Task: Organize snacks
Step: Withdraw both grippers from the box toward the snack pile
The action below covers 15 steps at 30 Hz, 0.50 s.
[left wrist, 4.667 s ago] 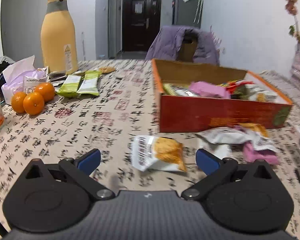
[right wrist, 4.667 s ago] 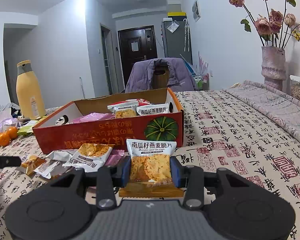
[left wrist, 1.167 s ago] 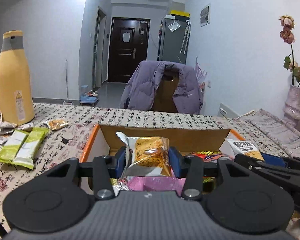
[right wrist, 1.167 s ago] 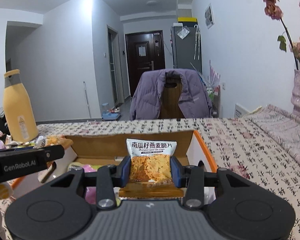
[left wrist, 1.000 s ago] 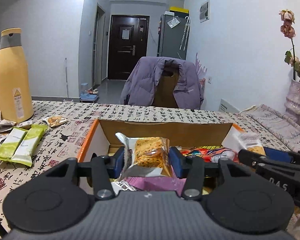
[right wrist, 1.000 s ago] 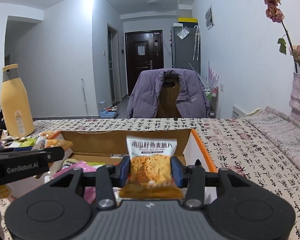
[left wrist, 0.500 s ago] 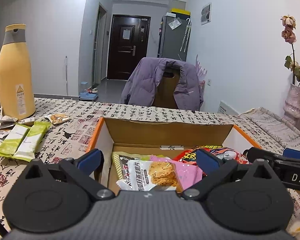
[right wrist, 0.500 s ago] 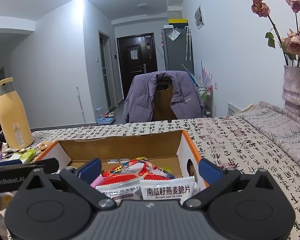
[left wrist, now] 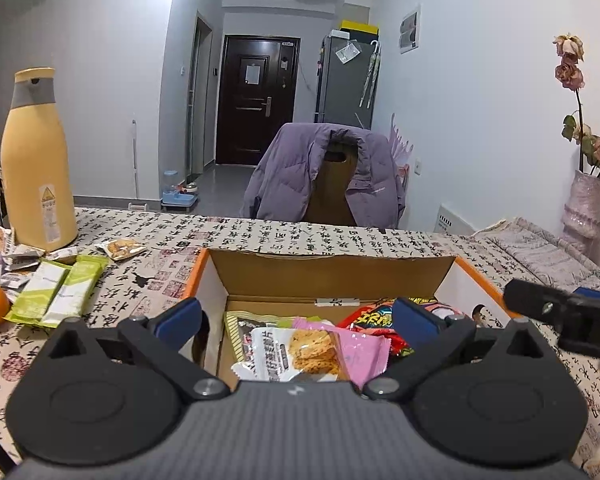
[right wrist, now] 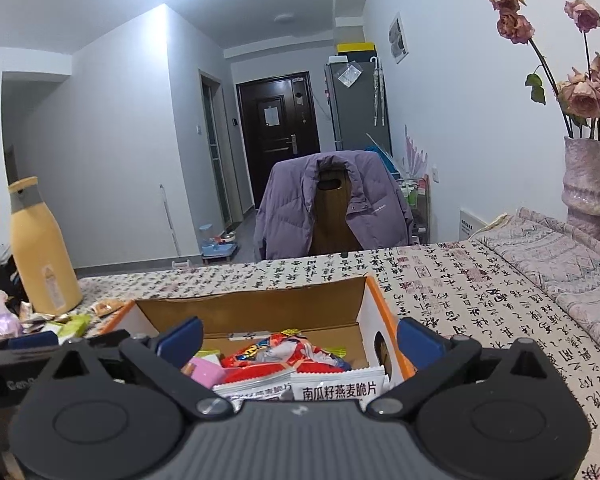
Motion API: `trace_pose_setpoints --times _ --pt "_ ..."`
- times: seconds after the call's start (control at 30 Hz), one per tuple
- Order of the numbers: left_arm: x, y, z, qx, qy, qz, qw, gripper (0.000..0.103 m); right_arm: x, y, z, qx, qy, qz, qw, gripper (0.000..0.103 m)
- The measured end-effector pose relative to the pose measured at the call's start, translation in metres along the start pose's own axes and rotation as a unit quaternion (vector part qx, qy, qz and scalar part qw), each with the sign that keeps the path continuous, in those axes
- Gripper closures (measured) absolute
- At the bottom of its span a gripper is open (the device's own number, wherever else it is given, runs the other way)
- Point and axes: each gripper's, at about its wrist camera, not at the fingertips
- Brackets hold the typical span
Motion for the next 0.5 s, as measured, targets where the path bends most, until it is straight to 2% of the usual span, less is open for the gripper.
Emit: trace_pose_setpoints --times 0.23,0.5 --pt "0.004 -0.03 -0.002 -0.001 0.001 -0.001 1.0 0.0 0.001 -0.029 -0.005 -0.001 -0.007 -0.004 1.0 0.0" --pt "0.016 -0.072 -0.008 -0.001 0.008 0.0 1.0 0.0 0.019 -0.064 -0.012 -0.006 -0.011 -0.022 1.0 0.0"
Point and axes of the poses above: each gripper's, at about its wrist camera, not at the fingertips, and y roughly the way its jaws point, z to its right, x to its underside, and after that the axes turned 5 degrees about z, right-handed
